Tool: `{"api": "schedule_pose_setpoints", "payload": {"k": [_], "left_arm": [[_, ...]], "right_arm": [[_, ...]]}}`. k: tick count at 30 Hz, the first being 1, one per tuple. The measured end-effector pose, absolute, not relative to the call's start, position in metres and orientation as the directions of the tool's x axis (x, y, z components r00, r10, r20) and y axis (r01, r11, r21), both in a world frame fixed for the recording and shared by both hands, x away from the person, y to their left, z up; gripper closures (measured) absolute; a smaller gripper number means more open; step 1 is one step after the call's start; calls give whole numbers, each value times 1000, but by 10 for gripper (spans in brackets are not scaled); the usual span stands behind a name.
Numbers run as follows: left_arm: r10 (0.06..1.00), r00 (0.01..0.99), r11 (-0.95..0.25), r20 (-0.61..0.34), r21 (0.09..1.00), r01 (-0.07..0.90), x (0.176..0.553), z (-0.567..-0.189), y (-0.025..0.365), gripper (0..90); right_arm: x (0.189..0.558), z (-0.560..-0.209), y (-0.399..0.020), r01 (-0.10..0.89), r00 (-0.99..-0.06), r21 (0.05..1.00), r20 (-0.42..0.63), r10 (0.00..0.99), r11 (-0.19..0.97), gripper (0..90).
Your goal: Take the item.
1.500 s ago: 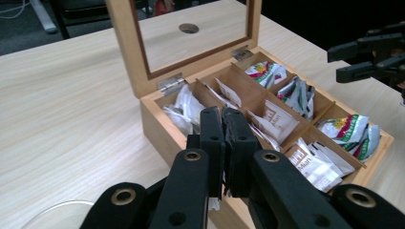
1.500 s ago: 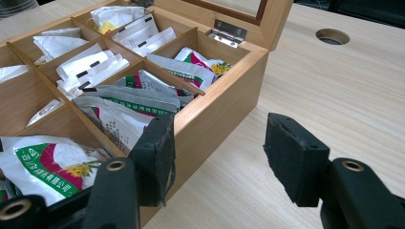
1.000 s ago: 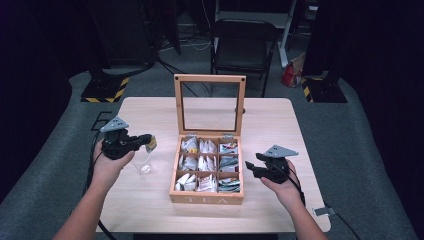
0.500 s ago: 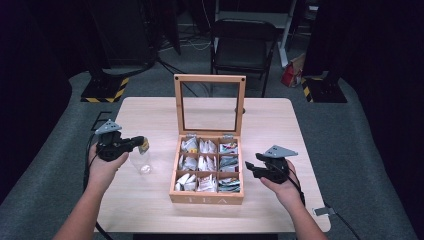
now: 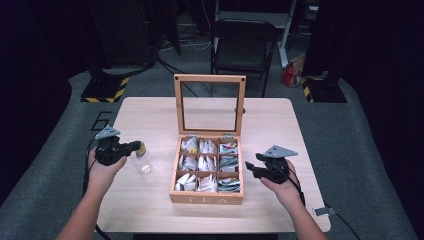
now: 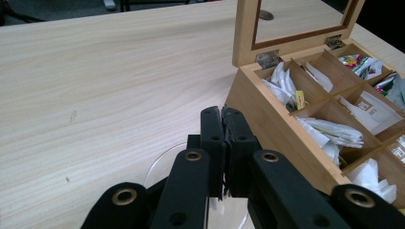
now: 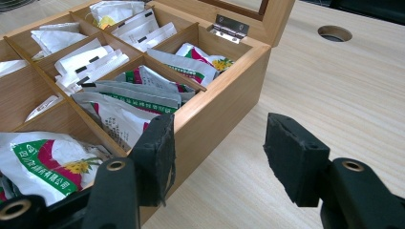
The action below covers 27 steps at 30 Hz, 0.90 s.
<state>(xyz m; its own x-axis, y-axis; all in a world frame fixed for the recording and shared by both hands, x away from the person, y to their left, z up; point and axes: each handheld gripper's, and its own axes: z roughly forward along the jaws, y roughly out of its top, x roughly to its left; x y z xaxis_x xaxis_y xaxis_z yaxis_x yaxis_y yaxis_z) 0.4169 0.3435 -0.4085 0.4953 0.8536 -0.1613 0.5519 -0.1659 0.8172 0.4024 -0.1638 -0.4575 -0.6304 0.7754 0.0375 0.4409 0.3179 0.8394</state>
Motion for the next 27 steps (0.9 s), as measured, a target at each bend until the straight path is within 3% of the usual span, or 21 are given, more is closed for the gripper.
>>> {"api": "schedule_pose_setpoints", "payload": {"k": [21,27], "left_arm": [[872,452,-135,-188,795,591,417,-437,347,871],[874,448,-139,-190,784,604,417,-439,347,823]], "right_arm": [[402,-458,-163,444,-631,839,43,775,315,432],[403,-458,-163,442,-631,838,37,775,320,432]]}}
